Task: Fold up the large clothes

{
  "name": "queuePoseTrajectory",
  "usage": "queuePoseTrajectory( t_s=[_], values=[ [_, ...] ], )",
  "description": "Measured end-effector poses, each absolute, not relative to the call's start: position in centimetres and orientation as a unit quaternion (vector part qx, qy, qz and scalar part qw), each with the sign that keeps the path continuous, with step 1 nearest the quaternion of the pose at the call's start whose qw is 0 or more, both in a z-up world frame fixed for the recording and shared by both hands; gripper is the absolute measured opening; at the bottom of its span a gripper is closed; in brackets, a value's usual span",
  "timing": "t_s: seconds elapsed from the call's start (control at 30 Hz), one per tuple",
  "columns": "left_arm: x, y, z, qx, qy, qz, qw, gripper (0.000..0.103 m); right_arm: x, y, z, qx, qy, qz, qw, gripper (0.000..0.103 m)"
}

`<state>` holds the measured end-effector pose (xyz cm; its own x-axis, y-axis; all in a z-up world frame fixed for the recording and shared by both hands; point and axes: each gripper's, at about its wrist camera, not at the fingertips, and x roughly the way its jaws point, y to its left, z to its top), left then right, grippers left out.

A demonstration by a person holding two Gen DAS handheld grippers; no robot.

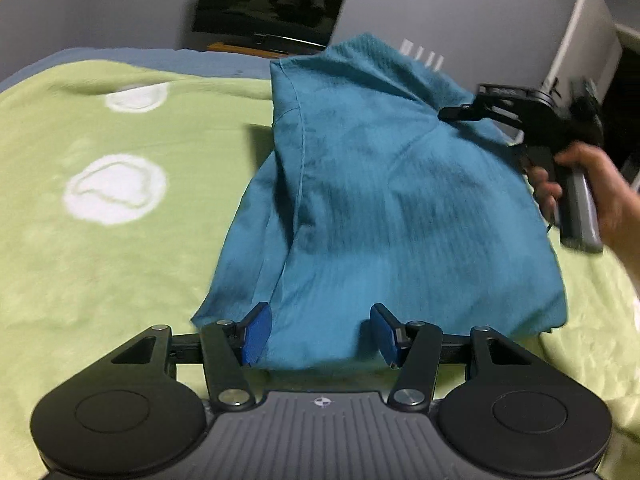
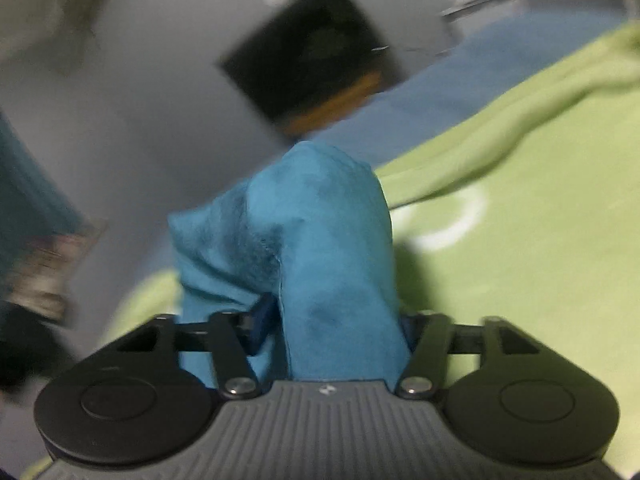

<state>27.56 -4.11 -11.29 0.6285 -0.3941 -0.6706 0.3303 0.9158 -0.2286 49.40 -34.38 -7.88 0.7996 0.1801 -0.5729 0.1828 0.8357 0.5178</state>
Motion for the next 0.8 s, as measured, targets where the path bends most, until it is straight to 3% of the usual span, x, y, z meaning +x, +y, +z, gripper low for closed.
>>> queuePoseTrajectory(
  t_s=[0.13,0.33,0.63,0.7,0.8],
  values=[
    [28.3,-5.5,-11.6,-0.039,0.382,-0.205,0.9,0.057,47.5,-34.6,-6.5,0.185,0.315,-0.075,0.928,0.073],
    [28.7,-5.7,-12.9,-0.016,0.4,-0.184,0.898,0.053,37.3,-31.7,-5.7,0.065,0.27,-0.022,0.96,0.072],
    [27.2,-5.9,-12.8,-0.001,0.407,-0.14,0.902,0.052,28.6,-29.2,-11.2,0.042,0.345,-0.021,0.937,0.07],
    [26.2,-5.5,-12.0,-0.018,0.399,-0.135,0.907,0.056,26.7,-29.9,-11.2,0.068,0.354,-0.04,0.932,0.07],
    [24.0,-4.9,-10.9,-0.046,0.372,-0.139,0.916,0.077,23.5,-30.2,-10.0,0.098,0.353,-0.045,0.93,0.07]
  ],
)
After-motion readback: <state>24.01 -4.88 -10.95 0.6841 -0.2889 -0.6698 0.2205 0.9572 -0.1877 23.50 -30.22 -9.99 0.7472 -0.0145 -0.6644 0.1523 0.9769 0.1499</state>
